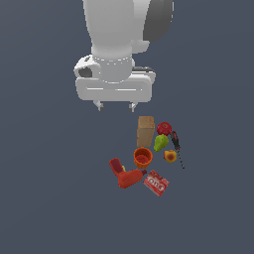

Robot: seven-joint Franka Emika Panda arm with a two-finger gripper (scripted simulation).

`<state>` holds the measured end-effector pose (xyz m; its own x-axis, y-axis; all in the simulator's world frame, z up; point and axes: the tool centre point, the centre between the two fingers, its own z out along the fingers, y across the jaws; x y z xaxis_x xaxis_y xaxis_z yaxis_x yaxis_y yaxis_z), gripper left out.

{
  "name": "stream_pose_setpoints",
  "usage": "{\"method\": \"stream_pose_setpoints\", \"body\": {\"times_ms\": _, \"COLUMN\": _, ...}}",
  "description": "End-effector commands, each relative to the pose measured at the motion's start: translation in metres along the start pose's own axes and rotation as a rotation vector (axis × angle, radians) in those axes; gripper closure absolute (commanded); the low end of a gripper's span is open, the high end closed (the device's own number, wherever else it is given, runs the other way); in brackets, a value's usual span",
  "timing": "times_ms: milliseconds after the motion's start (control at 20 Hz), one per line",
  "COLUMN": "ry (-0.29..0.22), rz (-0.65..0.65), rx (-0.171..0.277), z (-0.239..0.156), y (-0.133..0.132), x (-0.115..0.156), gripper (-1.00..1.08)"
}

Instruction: Pick up a designated object from a clutter of objects.

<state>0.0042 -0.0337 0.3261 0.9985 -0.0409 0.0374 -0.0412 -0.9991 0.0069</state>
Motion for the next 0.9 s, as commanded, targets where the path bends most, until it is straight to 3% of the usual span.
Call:
{"method": "stream_pose_setpoints", "body": {"times_ms": 0, "ry": 0.0, "rz": 0.0, "rx": 0.0, "z": 0.0, "y": 0.0, "x": 0.0, "gripper": -0.92}}
{"method": "stream_pose_setpoints", "body": {"times_ms": 850, "ry": 0.007, "rz": -0.025, "rx": -0.005, "z": -0.005, "y": -0.024, "x": 0.006, "gripper": -0.92}}
